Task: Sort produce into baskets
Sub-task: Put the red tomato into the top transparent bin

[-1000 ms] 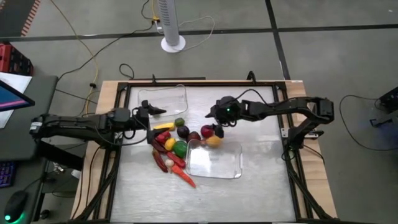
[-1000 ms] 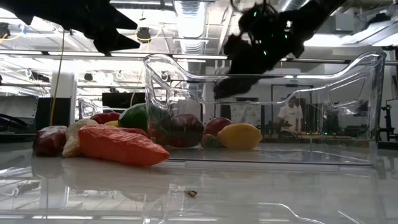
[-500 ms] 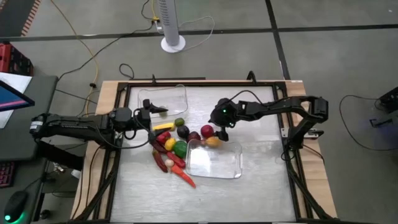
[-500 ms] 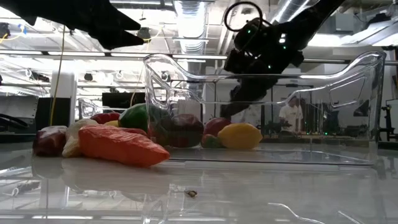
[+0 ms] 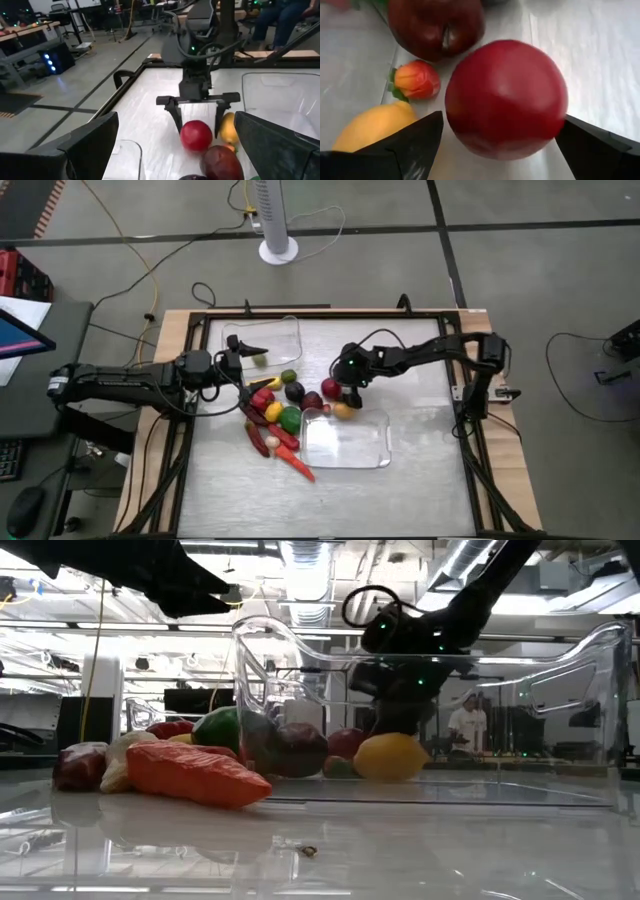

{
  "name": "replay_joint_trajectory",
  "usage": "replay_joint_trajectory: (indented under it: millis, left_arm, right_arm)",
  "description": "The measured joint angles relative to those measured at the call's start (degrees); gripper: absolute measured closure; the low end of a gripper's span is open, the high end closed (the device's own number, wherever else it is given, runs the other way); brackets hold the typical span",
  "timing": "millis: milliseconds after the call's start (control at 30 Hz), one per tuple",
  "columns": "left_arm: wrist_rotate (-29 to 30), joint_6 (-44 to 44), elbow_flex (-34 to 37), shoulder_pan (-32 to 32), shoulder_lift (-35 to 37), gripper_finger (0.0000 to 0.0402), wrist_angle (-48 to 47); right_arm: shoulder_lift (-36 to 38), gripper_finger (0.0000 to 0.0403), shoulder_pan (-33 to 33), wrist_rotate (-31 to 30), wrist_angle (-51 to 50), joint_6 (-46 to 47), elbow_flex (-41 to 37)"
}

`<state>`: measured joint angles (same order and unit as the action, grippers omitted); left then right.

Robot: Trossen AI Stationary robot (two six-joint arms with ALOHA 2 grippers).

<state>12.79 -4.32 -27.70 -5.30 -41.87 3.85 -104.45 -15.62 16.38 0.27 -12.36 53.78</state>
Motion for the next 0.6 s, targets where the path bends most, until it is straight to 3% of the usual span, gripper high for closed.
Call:
replay_joint_trajectory:
  millis: [300,467,600]
  left_arm:
    - [0.01,0.06,0.00,0.02,0.23,0.0015,-0.26]
    - [-0.59,2.09,-0.53,0.02,1.71,0.0015,-0.83]
    - [-0.73,4.43,-3.53,0.40,3.39,0.0015,-4.08]
  right_arm:
    - [-0.17,0.0092,-0.31,-0.04,-0.48,-0.33,2.62]
    - [3.84,0.0092,-0.84,-2.56,-5.19,-1.55,6.36]
    - [6.30,0.0087,-2.05,-1.89,-3.06,-0.59,9.32]
